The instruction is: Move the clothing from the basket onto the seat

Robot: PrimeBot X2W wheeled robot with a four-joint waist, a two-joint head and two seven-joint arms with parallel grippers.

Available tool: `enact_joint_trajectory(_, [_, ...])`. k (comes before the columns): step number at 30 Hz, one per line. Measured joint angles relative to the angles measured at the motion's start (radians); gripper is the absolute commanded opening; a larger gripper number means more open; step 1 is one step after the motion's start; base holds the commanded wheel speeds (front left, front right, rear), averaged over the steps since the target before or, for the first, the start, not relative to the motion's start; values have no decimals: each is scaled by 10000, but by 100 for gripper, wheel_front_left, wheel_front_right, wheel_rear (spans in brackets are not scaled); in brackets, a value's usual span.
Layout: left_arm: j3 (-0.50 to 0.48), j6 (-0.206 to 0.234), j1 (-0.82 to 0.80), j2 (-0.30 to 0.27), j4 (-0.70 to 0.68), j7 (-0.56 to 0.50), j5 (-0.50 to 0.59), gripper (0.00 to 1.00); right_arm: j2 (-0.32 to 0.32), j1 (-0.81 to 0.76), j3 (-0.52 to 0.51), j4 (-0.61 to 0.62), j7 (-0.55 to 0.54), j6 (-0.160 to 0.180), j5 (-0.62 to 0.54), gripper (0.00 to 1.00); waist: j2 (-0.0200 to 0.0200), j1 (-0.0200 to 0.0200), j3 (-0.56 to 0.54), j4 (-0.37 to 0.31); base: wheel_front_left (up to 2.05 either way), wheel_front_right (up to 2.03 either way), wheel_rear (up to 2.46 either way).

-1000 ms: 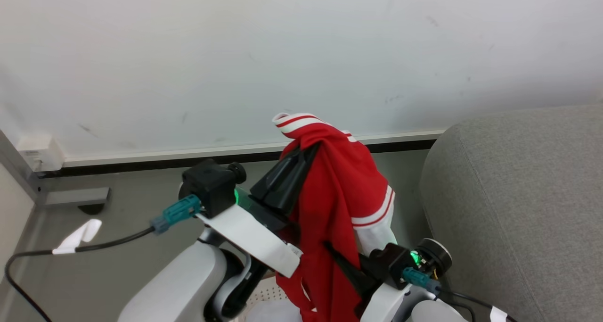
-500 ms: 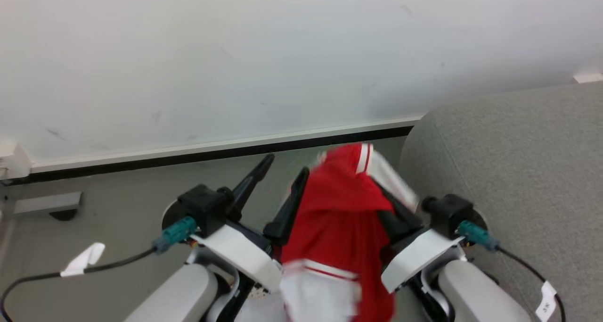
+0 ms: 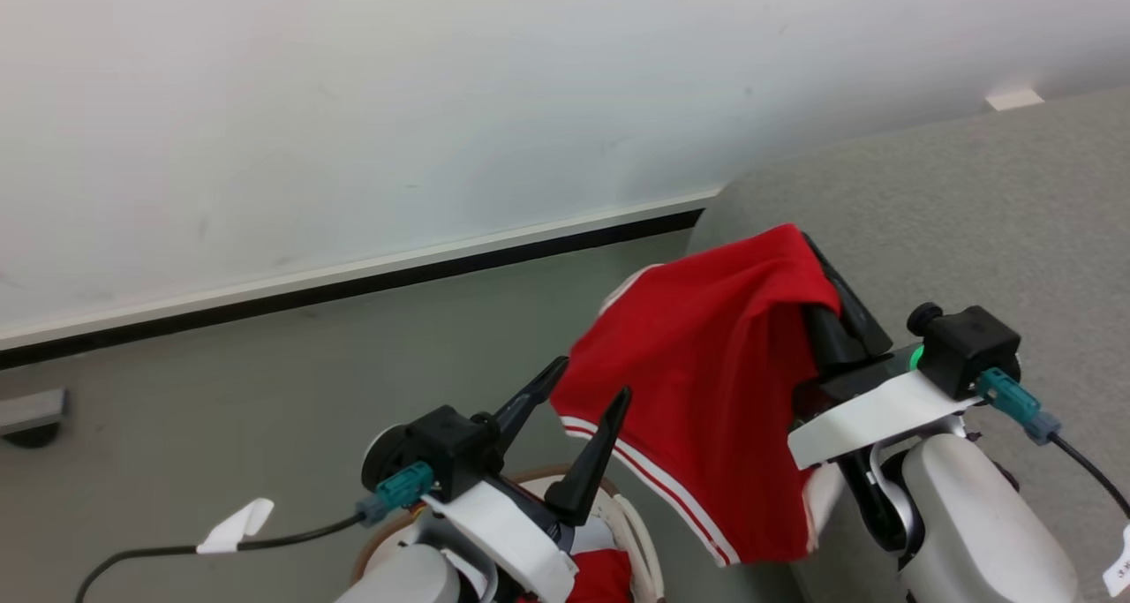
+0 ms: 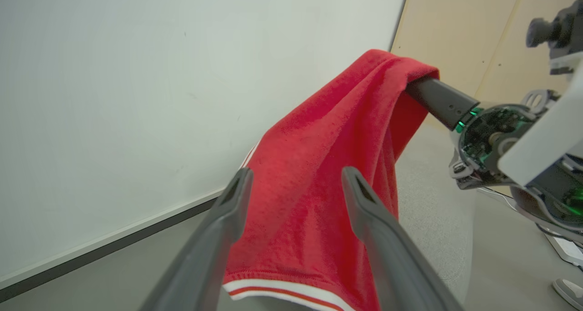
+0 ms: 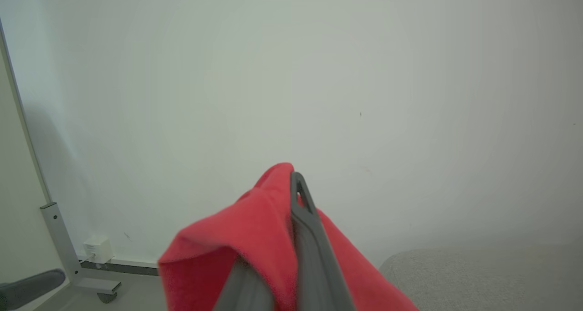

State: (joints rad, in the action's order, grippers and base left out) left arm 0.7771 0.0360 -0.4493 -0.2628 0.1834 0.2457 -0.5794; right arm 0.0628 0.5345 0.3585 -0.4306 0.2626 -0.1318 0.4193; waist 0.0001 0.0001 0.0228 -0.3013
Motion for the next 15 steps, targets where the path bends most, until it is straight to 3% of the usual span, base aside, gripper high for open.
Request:
enact_joint_trajectory(8, [75, -75, -41, 138, -44, 40, 119, 100, 245, -254, -612, 681, -71, 0, -151, 0, 0, 0, 292, -889, 0, 0, 0])
enact_joint_trajectory(15, [307, -255, -666, 23, -466, -255, 435, 100, 332, -302, -1528, 1231, -265, 0, -226, 0, 0, -1, 1362, -1303, 0, 0, 0])
